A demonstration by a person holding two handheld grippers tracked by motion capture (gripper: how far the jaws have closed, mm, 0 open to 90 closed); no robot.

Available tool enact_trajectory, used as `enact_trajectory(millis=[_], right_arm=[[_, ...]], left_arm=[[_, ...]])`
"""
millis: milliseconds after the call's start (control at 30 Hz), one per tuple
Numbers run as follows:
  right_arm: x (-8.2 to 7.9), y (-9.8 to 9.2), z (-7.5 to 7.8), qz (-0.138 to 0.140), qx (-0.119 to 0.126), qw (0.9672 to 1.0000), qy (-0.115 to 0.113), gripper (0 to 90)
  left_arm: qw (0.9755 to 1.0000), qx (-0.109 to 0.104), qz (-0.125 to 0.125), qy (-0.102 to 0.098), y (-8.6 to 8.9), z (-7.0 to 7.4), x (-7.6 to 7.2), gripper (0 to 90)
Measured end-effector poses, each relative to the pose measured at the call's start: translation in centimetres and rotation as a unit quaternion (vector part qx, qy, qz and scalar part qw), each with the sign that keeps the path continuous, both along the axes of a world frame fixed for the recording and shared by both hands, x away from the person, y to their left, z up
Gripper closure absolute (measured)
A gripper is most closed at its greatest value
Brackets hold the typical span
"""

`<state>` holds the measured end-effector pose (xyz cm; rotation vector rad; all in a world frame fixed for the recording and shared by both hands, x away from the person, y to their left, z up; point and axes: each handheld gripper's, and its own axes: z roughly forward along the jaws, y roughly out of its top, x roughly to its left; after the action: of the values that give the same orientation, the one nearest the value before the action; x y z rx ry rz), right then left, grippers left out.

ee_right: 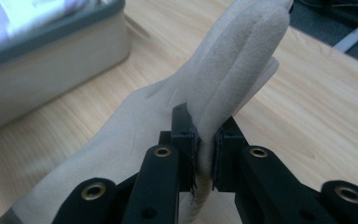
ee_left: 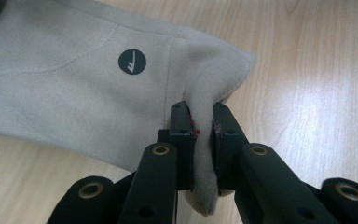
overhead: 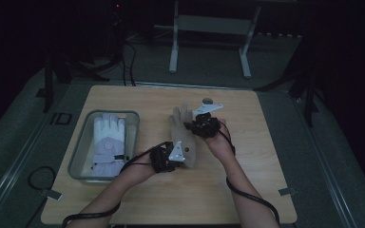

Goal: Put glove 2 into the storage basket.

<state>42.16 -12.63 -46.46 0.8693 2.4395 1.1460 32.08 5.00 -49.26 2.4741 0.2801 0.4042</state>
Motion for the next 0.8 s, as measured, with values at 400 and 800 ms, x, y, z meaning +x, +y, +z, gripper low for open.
enact_trajectory(millis=[400, 800], right_arm=[[-0.3, 2.8, 3.5, 0.021, 0.008, 0.9995, -0.022, 81.9], [-0.9, 6.8, 5.6, 0.044, 0.019, 0.9983, -0.034, 81.9]], left_arm=[[0.9995, 0.019, 0.01, -0.023, 2.4, 3.0, -0.8, 81.9], [0.9982, 0.038, 0.027, -0.038, 5.8, 4.9, -2.0, 81.8]])
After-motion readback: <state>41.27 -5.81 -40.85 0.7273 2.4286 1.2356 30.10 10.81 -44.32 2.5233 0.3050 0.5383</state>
